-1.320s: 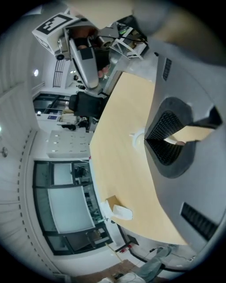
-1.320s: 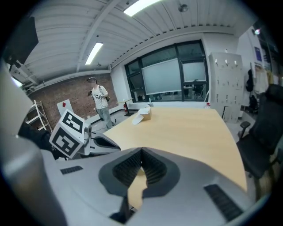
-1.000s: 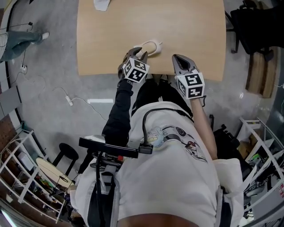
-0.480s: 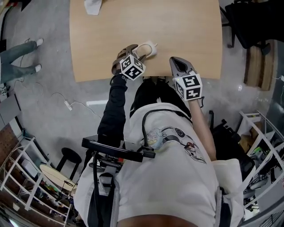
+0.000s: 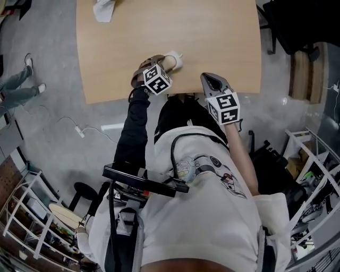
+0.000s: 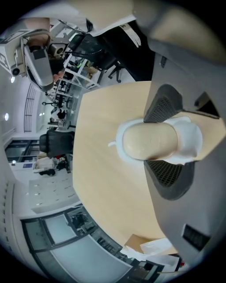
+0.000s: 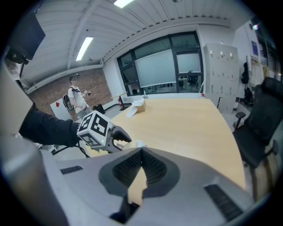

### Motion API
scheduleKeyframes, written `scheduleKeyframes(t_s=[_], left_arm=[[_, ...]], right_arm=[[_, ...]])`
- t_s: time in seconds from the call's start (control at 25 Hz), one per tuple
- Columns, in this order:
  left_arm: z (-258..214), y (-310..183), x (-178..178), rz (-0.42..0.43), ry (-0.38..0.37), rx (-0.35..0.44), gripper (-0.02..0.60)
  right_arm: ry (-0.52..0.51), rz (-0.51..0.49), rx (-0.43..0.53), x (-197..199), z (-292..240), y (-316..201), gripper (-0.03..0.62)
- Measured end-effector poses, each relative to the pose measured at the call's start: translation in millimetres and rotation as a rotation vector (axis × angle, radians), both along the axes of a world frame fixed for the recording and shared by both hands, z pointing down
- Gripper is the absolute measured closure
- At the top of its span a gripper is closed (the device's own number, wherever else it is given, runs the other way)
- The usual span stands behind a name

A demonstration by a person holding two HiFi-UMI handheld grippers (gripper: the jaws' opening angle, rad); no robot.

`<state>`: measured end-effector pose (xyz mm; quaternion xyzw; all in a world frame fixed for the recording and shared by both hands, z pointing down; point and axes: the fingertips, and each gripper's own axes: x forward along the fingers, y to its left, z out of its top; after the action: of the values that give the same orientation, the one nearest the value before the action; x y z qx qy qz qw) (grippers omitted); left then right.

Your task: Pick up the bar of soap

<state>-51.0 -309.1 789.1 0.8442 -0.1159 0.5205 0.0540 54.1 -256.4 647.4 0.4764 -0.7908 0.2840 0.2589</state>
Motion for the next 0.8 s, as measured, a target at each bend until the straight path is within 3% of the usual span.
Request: scheduleKeyframes(t_s=[0.28,0.56,0.68,0.8], left_arm=[[3,-1,-1,-0.016,0.008,-0.063,0.331],[-3,1,1,-0.032,0.022,-0.055,0.331],[-17,-2,1,-0.098,0.08,-0.03,0.331],[-44,-7,-2,-0.205,0.184,0.013,0.331]], right_arm=[[-0.001,0.003,-0.005,3,3,7,0.589],[-0.006,-0.015,-0.003,0,2,13,0.589],[-0.008,-0.012,0.005,3,1,14,0.589],[-0.02,-0.002,0.037,4,-6,11,0.589]])
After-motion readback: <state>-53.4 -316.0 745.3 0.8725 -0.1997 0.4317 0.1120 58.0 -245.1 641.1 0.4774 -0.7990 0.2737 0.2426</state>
